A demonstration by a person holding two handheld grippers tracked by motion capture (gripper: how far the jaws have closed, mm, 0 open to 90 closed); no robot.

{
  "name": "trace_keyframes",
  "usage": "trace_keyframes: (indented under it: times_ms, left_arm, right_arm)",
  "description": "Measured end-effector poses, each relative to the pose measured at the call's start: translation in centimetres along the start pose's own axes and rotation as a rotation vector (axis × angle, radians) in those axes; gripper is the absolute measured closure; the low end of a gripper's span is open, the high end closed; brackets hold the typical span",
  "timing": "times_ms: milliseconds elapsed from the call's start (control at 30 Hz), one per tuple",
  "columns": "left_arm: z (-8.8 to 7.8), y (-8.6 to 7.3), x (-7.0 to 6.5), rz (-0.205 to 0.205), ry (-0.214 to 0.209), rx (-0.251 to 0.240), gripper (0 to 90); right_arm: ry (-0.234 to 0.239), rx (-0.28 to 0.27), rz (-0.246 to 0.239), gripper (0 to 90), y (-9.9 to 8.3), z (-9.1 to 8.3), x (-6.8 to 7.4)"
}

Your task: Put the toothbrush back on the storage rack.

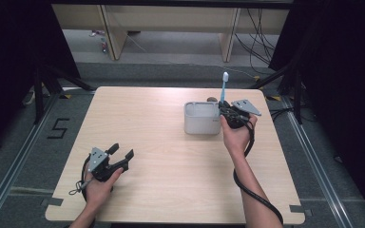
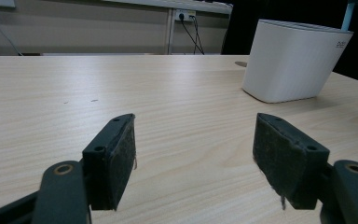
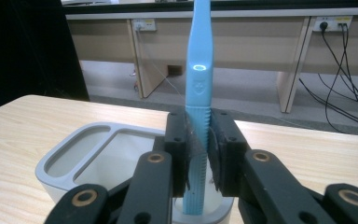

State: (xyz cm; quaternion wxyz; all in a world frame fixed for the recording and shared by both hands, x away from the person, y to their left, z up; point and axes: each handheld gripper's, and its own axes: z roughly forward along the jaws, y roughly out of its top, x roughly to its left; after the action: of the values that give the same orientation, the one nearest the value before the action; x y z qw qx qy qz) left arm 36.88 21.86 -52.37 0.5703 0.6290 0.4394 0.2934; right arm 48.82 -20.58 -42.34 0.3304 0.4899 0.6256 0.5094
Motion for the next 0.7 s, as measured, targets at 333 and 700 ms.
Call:
trace_keyframes:
  times_ms: [333,700]
  left_arm:
    - [0.01,0.0,-0.02,0.002,0.0,0.0,29.2]
    - [0.0,0.0,0.0,0.0,0.0,0.0,29.2]
  right_arm:
    - [-0.001,0.008,-0.006,78.7,-0.37,-0.02,-0.07]
    - [0.001,0.024,-0.01,78.6,-0.81,0.05,-0.16]
